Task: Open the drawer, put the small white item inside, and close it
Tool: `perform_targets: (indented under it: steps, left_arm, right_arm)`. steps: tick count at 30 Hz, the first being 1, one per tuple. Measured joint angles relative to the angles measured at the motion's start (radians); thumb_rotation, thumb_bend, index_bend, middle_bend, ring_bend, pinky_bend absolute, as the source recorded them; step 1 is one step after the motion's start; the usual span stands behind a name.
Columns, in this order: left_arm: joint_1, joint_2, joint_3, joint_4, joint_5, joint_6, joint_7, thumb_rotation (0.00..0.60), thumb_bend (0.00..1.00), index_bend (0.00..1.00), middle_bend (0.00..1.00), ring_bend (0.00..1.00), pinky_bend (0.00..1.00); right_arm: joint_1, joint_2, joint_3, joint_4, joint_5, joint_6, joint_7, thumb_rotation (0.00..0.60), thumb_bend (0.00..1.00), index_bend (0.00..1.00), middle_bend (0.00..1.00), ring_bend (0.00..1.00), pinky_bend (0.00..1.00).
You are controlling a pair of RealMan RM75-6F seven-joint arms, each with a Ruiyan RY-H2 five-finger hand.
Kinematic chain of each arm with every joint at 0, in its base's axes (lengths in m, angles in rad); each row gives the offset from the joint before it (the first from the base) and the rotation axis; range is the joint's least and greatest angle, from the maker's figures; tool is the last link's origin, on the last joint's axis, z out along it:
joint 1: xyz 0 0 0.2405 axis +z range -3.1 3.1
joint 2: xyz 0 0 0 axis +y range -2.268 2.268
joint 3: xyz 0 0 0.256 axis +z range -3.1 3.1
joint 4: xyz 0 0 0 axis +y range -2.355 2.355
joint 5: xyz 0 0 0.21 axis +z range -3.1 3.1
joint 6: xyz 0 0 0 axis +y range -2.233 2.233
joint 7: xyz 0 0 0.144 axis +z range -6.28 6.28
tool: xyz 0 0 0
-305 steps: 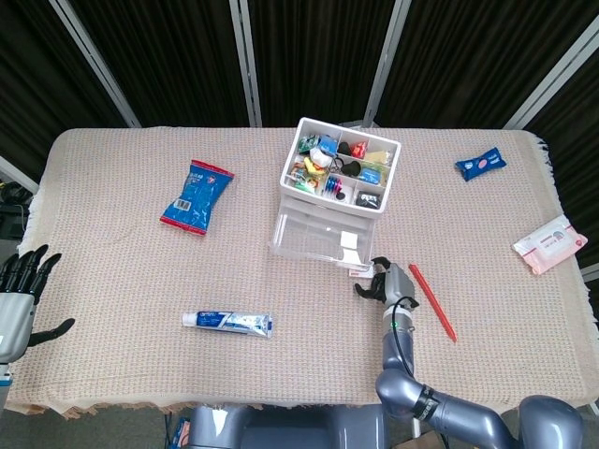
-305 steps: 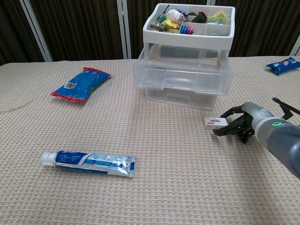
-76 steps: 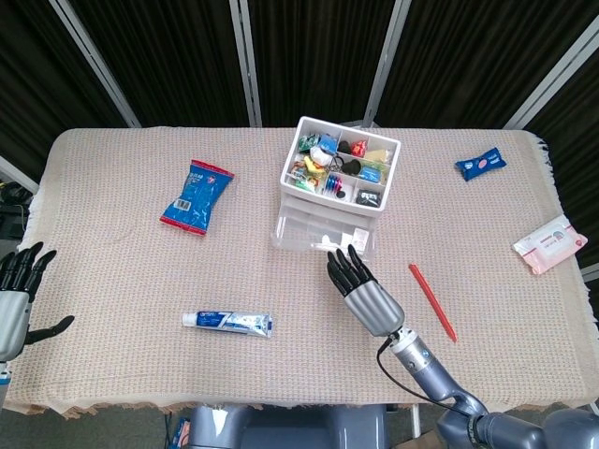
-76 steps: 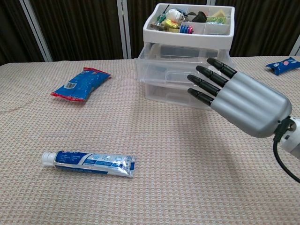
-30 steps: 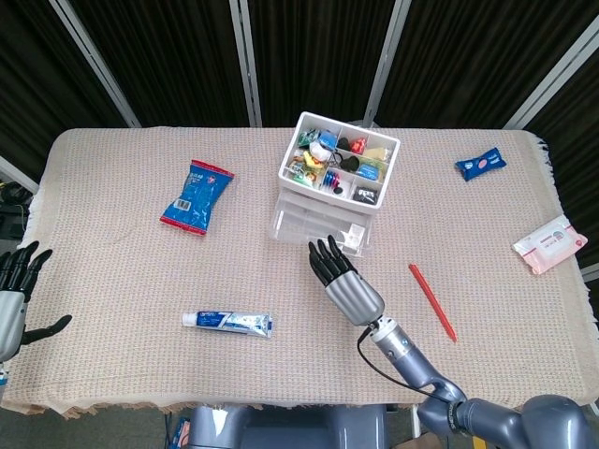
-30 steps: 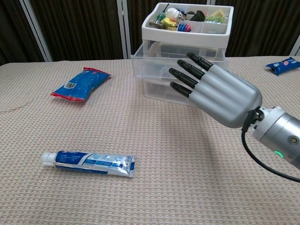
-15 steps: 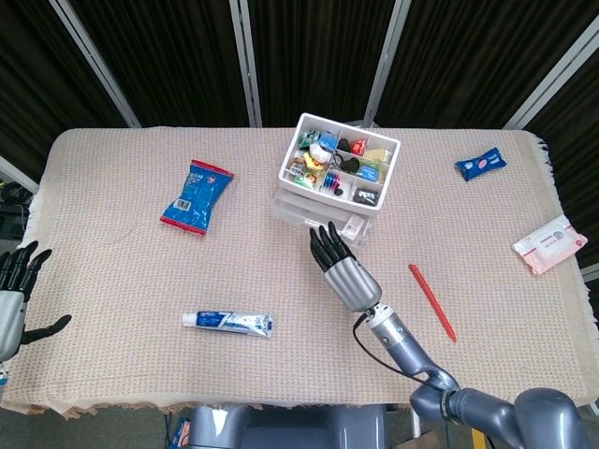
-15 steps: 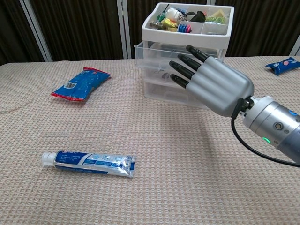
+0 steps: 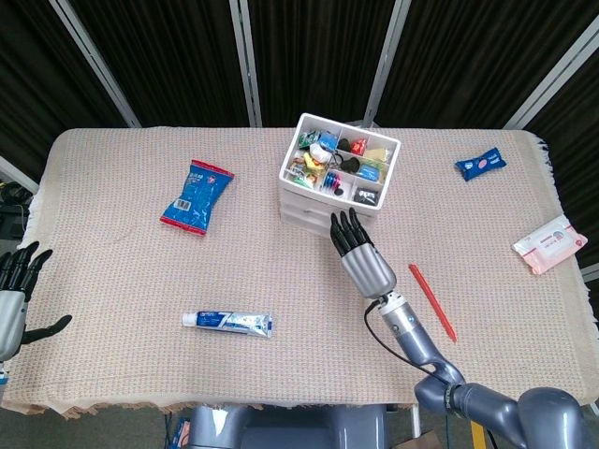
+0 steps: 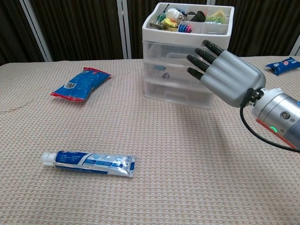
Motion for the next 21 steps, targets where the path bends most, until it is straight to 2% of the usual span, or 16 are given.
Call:
perform_targets:
  steps: [14, 21]
  left_arm:
    - [0.000, 0.000, 0.000, -0.001, 0.001, 0.001, -0.002, 0.600, 0.14, 0.09, 0.00, 0.00, 0.00]
    - [-0.001, -0.002, 0.004, 0.000, 0.012, 0.001, 0.004, 0.600, 0.14, 0.09, 0.00, 0.00, 0.00]
  right_arm:
    - [-0.015, 0.009, -0.017, 0.001, 0.021, 0.019, 0.015, 0.600, 0.18, 0.12, 0.00, 0.00, 0.00]
    - [-0.051, 0.052, -0.049, -0.107, -0.006, 0.083, 0.049, 0.600, 0.18, 0.12, 0.00, 0.00, 0.00]
